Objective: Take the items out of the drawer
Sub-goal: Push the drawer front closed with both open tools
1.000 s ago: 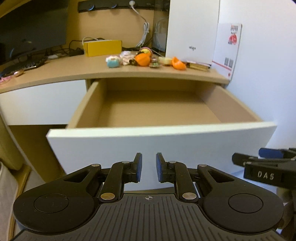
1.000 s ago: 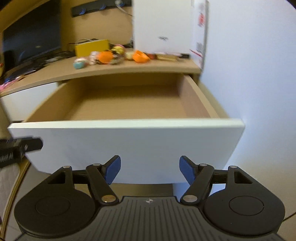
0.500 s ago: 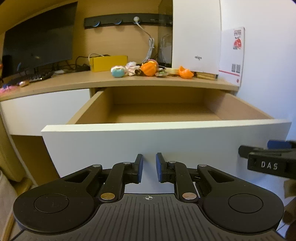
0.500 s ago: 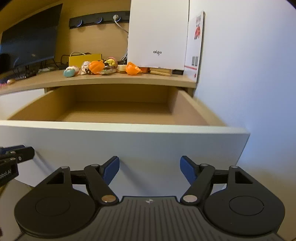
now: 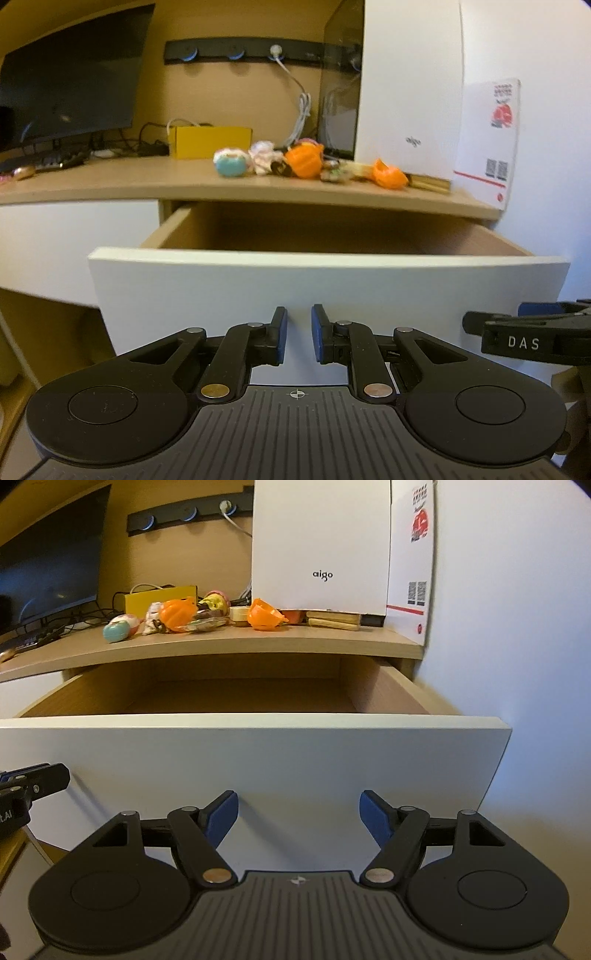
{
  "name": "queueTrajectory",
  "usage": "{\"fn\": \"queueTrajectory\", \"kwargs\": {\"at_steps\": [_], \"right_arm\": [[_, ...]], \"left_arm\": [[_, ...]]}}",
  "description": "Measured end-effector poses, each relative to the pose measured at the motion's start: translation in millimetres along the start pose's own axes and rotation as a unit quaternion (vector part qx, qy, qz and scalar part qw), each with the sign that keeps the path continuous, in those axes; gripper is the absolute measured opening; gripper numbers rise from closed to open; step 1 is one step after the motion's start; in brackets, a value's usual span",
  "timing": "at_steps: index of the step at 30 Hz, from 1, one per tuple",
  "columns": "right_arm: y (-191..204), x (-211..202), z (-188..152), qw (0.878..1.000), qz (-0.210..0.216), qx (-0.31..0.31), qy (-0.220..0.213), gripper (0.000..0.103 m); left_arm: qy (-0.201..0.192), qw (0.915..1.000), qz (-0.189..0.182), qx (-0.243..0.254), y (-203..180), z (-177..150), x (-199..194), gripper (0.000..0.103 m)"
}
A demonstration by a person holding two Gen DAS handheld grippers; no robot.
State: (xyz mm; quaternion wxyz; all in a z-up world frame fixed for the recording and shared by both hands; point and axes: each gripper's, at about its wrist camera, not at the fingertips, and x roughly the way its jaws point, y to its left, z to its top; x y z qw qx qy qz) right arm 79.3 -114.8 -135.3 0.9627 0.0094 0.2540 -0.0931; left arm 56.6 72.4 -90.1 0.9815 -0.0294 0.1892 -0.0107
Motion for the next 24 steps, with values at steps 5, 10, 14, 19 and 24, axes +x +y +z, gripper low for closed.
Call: {"fn": "queueTrajectory", "kwargs": {"at_steps": [5,10,14,19,24], "right_arm": [[3.3,30.7,16.7,1.000,-0.003,0.004,0.002,0.073],[5.0,57.5,30.4,1.000,-0.008,0.005,-0.002,0.073],[9.5,76.6,40.7,1.000,-0.018,-0.010,-0.008,0.073],[10.7,101.1,54.6,1.000,-0.026,-0.006,-0.008,0.073],[12.9,122.2,65.4,0.999,-0.032,0.006,-0.008,0.073]], "left_arm": [[0.004,0.9999,-0.006,0.013,4.6,17.2,31.6,0.018],[-0.001,0.9996,-0.013,0.024,8.9,27.4,60.7,0.018],[-0.007,0.9995,-0.017,0.025,13.5,33.1,81.4,0.017],[-0.006,0.9995,-0.020,0.025,16.4,44.3,107.7,0.017],[-0.005,0.9993,-0.023,0.030,19.4,52.0,127.3,0.017]]}}
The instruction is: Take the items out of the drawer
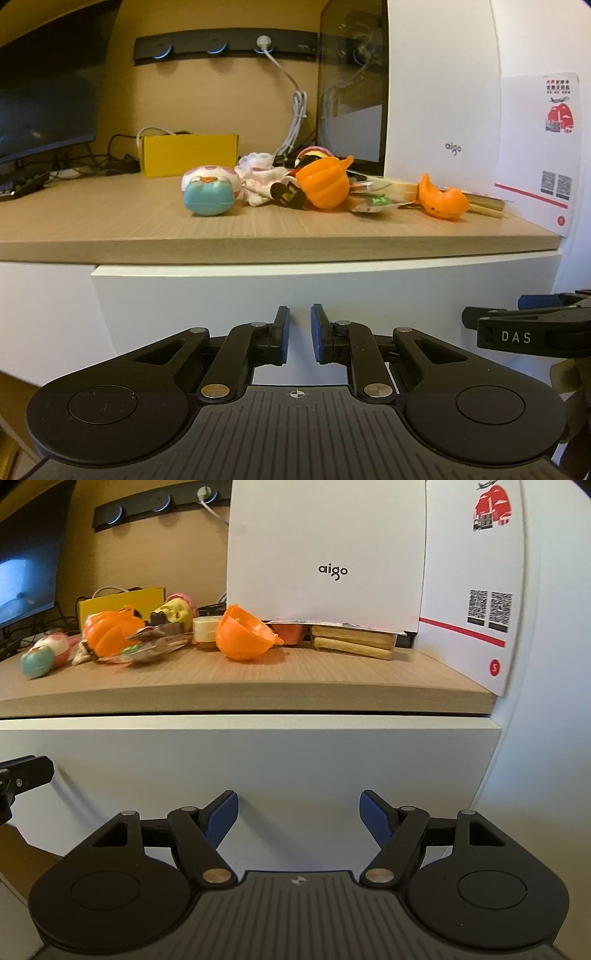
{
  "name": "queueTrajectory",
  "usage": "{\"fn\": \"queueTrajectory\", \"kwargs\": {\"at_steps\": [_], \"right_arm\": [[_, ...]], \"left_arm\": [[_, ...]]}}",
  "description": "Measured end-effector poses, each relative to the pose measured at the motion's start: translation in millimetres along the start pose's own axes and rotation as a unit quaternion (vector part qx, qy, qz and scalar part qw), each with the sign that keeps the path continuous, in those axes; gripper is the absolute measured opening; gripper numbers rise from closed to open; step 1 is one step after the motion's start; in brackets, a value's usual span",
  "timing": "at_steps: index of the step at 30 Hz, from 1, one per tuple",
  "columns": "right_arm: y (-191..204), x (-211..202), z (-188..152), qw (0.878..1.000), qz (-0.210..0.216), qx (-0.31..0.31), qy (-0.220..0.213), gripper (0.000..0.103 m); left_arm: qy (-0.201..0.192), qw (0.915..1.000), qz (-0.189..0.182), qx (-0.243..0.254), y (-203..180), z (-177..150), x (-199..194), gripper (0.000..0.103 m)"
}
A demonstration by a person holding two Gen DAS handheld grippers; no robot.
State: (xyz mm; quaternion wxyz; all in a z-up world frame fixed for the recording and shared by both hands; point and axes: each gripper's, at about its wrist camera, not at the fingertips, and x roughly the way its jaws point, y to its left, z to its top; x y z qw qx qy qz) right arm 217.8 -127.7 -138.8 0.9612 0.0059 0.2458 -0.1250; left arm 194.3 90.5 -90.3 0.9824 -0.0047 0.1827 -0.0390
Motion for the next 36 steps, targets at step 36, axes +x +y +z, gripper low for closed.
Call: {"fn": "queueTrajectory", "kwargs": {"at_steps": [36], "right_arm": [[-53.4,-179.9,7.9,0.997,-0.001,0.064,0.034,0.085]], "left_arm": [[0.073,0.9965,0.015,-0.037,-62.8,35.9,-167.6,0.018]]}}
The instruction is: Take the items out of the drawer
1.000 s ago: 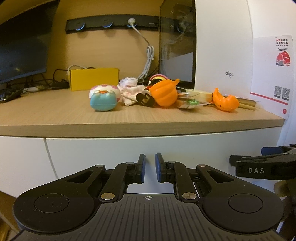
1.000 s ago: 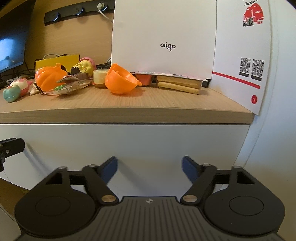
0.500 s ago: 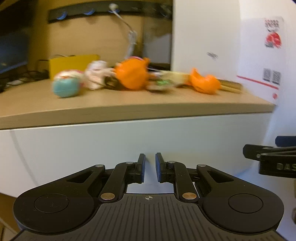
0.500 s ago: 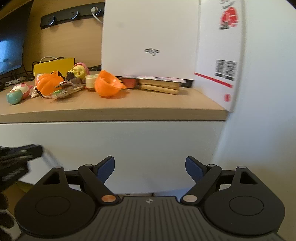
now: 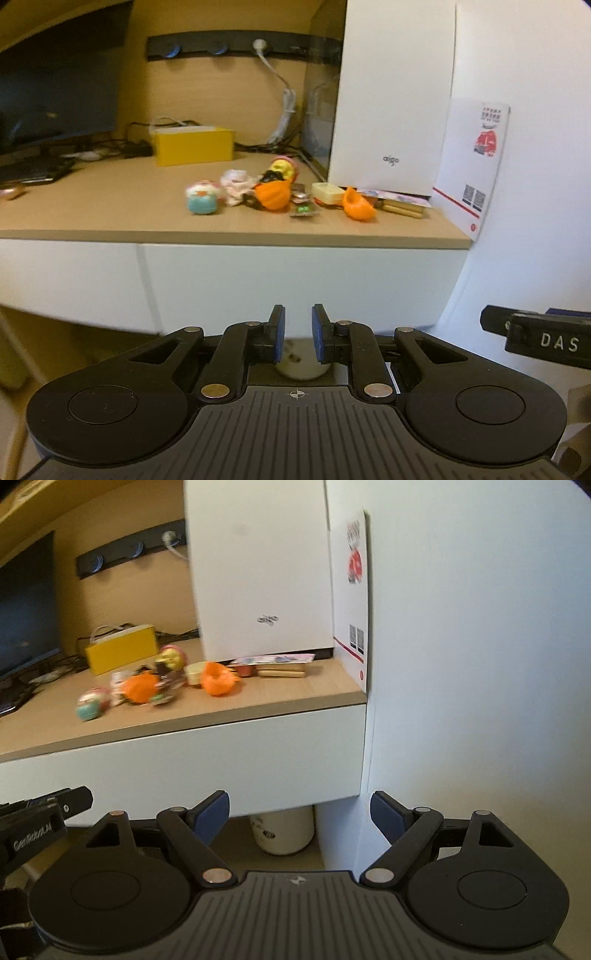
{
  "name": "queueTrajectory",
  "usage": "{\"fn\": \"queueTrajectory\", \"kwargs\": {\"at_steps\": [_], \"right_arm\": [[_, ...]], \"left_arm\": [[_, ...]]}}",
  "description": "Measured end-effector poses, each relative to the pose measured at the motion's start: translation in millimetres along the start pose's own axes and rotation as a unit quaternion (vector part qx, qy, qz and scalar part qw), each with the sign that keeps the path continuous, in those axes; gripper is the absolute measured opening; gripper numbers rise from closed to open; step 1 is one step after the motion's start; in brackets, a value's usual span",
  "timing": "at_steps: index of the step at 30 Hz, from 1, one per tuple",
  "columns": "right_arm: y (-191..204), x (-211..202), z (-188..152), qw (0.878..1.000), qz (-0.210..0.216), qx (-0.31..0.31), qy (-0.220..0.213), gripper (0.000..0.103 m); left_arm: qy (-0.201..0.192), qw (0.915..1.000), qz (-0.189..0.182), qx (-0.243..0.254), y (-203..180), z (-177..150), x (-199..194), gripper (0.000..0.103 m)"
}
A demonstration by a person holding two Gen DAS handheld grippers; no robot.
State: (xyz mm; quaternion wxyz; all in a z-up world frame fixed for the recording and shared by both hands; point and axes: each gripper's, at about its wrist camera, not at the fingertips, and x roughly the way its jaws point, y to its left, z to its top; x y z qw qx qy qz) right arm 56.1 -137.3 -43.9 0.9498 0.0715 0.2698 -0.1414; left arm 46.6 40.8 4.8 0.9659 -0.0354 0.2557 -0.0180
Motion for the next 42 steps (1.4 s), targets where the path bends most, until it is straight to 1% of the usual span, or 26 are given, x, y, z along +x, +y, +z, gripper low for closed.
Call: {"fn": "queueTrajectory", "kwargs": {"at_steps": [2,5,7,10,12,15,18,21,24,27,34,42], "right_arm": [[2.5,-22.1,3.4,1.000,0.007,-0.006,0.010,0.085],[5.2,-50.2,7.0,0.999,0.026,-0.014,0.031,0.085],[7.1,-67.4,7.3,0.999,0.035,-0.026,0.030,0.085],[8.0,-86.1,6.0,0.998,0.047,-0.027,0.029,0.085],[8.8,-91.0,4.9,0.998,0.054,-0.026,0.027,0.085],[9.6,-98.6,-0.6,0.998,0.052,-0.035,0.018,0.085],[8.7,-104.8,-6.0,0.998,0.057,-0.037,0.012,0.085],[10.5,-106.4,-12.3,0.997,0.058,-0.041,0.014,0.085],[15.0,-108.4,-16.3,0.997,0.059,-0.053,0.013,0.085],[15.8,-110.8,-16.0,0.996,0.066,-0.051,0.011,0.085],[17.1,-110.1,-17.4,0.996,0.064,-0.055,0.011,0.085],[16.4,-108.0,-18.9,0.996,0.063,-0.053,0.014,0.085]], "left_arm": [[0.008,0.9999,0.003,-0.011,-2.1,0.5,-26.9,0.019],[0.024,0.9995,0.004,-0.018,-8.2,5.6,-55.1,0.019],[0.021,0.9996,0.009,-0.016,-12.5,8.3,-71.8,0.019],[0.011,0.9998,0.015,-0.007,-20.2,12.2,-87.1,0.019],[0.007,0.9999,0.010,0.002,-24.5,10.5,-94.6,0.019],[0.007,0.9999,0.005,0.007,-27.8,5.3,-104.3,0.019],[0.004,1.0000,0.007,-0.004,-24.9,0.6,-109.0,0.019],[-0.002,0.9998,0.017,0.003,-22.3,-5.5,-110.3,0.019],[0.004,0.9997,0.025,0.000,-17.1,-9.9,-111.8,0.019],[0.013,0.9995,0.027,0.006,-14.1,-12.6,-110.0,0.019],[0.024,0.9995,0.021,0.008,-16.1,-17.6,-106.5,0.019],[0.023,0.9996,0.014,0.011,-20.4,-16.8,-106.6,0.019]]}}
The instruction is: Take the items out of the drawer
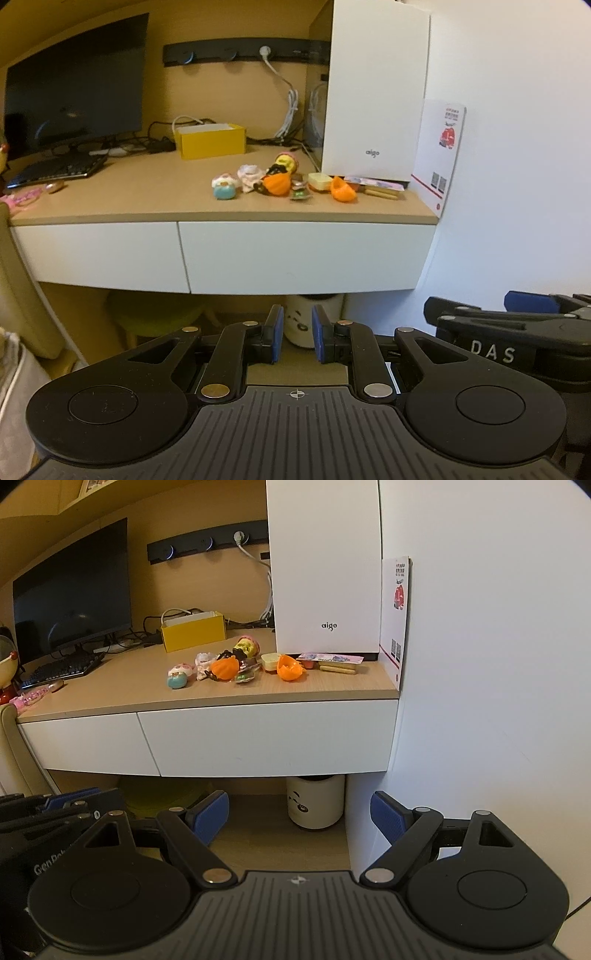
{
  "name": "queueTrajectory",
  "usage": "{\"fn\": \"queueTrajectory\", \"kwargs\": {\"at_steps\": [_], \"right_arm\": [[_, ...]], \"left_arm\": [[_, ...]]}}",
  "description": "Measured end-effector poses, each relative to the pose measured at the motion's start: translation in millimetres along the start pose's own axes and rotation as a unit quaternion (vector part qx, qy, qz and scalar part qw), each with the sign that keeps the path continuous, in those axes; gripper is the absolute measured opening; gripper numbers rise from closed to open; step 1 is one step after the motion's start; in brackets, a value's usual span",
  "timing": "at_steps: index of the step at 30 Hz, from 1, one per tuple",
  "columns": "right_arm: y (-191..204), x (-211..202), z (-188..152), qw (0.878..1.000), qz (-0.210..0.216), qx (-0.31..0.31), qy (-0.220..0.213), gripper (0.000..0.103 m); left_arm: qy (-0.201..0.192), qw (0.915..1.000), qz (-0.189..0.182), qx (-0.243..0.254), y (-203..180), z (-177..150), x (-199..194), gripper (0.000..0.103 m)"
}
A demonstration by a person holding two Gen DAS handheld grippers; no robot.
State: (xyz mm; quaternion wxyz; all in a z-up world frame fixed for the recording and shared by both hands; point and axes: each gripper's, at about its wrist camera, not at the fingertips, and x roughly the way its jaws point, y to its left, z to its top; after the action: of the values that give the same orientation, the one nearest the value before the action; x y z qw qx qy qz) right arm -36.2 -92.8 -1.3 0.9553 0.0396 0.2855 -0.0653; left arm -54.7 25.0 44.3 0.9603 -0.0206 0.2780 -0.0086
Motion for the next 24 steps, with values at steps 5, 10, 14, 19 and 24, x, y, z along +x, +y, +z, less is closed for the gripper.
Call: {"fn": "queueTrajectory", "kwargs": {"at_steps": [5,10,14,19,24], "right_arm": [[-1.0,0.7,-1.3,1.000,0.001,0.002,0.002,0.085],[-3.8,1.1,0.0,1.000,-0.001,0.009,0.002,0.085],[-4.1,2.0,-0.7,1.000,0.000,0.009,0.004,0.085],[-3.1,1.6,-2.0,1.000,0.003,0.008,0.006,0.085],[-3.4,2.8,-2.9,1.000,0.003,0.010,0.008,0.085]], "left_arm": [[0.003,1.0000,-0.005,0.003,-3.1,-0.3,1.6,0.019],[0.005,1.0000,-0.004,0.003,-2.2,0.1,2.1,0.019],[0.006,1.0000,-0.004,0.001,-1.7,-0.5,3.0,0.019],[0.009,0.9999,-0.005,0.000,-1.8,-2.1,3.5,0.019],[0.011,0.9999,-0.003,-0.001,-0.6,-2.9,3.3,0.019]]}}
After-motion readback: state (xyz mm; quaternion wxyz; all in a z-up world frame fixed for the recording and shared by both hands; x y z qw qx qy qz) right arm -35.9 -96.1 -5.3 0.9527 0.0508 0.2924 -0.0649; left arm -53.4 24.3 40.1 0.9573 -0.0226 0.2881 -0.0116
